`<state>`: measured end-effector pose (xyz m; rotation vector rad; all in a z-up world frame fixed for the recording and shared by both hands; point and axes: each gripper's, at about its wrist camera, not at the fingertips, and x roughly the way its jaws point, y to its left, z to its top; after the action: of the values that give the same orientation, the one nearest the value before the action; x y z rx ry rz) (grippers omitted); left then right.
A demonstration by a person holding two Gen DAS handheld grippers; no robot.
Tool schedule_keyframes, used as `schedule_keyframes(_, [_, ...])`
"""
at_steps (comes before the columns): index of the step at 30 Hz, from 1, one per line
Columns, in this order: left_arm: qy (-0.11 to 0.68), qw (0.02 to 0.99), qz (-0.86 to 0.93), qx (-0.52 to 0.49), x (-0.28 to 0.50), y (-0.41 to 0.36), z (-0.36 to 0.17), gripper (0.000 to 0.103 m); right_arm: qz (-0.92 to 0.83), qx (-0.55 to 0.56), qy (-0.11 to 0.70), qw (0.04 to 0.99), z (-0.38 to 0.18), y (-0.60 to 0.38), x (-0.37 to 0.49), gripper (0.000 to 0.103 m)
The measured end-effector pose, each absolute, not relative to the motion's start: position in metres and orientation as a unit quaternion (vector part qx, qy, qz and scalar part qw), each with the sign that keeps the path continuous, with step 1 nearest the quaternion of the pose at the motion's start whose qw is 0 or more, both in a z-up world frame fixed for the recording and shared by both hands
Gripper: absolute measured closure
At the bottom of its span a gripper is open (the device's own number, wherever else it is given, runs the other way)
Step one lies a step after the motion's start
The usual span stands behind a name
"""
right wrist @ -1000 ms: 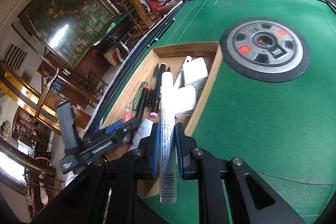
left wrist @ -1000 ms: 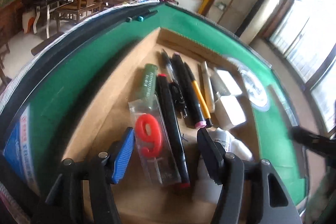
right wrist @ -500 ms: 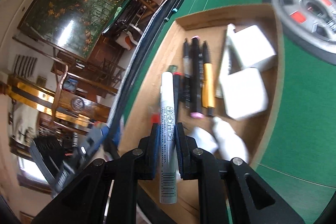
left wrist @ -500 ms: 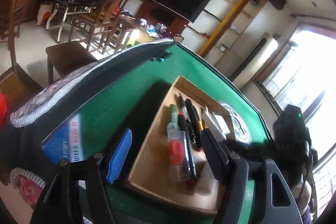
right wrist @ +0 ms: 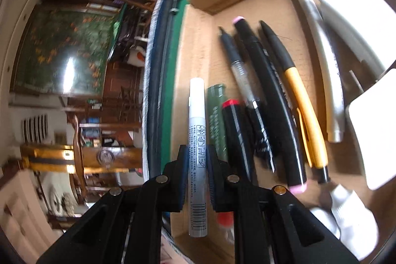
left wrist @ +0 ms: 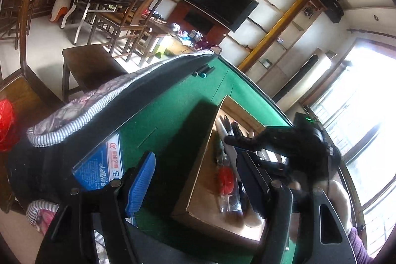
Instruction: Organize rigid objects
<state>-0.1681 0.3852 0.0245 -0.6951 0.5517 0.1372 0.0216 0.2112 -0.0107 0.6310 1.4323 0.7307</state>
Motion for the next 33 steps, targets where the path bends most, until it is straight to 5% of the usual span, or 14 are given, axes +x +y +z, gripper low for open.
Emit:
schedule_keyframes(9, [0.275,0.900,0.059,-0.333,-0.169,0.384,0.024,0.032,0.310,0.248,0.617,0.679,-0.001,0.237,0.043,0.085])
schedule_keyframes(14, [0.277,0.906,0.061,-0.313,-0.171,0.377,0.030,0.030,0.314,0.224,0.592,0.708,0.017,0.233,0.042,0.063])
schedule_keyframes(18, [0.273,0.909,0.059,-0.309,-0.172,0.373,0.034,0.029,0.336,0.184,0.553,0.740,0.048,0.213,0.030,0.060])
schedule_keyframes(25, [0.276,0.917,0.067,-0.280,-0.169,0.356,0.044,0.029,0.283,0.023,0.432,0.856,0.094,0.149,-0.016,0.034])
schedule_keyframes(33, [0.282,0.930,0.066,-0.225,-0.165,0.304,0.062,0.027,0.160,-0.078,0.356,0.917,0.079,0.065,-0.039,0.034])
